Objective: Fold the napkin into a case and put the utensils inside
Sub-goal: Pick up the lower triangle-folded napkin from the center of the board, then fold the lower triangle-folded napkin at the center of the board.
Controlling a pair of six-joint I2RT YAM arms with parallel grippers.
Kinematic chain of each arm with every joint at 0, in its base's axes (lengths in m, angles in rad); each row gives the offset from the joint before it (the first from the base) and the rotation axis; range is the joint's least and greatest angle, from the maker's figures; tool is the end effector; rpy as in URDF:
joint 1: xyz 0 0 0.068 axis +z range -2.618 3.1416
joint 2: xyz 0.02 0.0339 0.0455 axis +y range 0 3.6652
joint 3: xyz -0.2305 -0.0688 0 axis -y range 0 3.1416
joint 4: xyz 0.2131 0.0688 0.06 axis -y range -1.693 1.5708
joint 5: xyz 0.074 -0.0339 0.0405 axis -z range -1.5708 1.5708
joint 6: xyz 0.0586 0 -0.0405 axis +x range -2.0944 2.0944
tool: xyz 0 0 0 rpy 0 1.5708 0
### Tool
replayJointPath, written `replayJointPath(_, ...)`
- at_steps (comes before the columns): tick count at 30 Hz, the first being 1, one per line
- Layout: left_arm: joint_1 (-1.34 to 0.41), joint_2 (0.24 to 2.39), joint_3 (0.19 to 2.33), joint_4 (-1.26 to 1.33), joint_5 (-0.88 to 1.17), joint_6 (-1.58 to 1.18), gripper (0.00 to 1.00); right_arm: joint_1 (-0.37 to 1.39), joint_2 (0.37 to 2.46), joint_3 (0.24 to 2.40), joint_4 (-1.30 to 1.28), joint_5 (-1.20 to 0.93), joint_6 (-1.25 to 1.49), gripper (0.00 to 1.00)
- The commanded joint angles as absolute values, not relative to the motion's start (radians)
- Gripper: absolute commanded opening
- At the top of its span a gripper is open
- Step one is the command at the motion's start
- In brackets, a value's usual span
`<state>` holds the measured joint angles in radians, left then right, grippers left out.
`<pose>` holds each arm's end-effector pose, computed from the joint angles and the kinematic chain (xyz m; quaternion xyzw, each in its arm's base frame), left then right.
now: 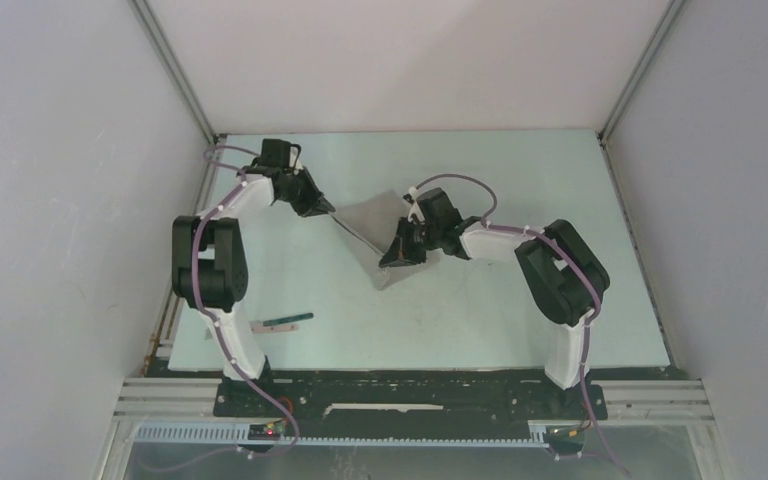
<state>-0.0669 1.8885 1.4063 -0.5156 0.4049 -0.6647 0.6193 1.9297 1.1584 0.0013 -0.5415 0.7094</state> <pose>0.3756 -0.0483 0.1794 -0.2224 0.9147 -0.2791 0.1895 0.2958 0.2479 0.1373 -0.0642 0.8912 0.4255 0.1438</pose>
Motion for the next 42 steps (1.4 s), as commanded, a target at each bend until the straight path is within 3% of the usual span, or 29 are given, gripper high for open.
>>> replayJointPath(1, -0.089, 1.920, 1.476, -0.559, 0.305, -0.697, 0.09, 0.584, 1.864, 1.131, 0.035, -0.576, 0.718, 0.00)
replayJointPath(42, -0.214, 2.207, 1.816, -0.657, 0.304, -0.742, 0.14, 0.534, 1.909, 1.085, -0.023, -0.553, 0.646, 0.00)
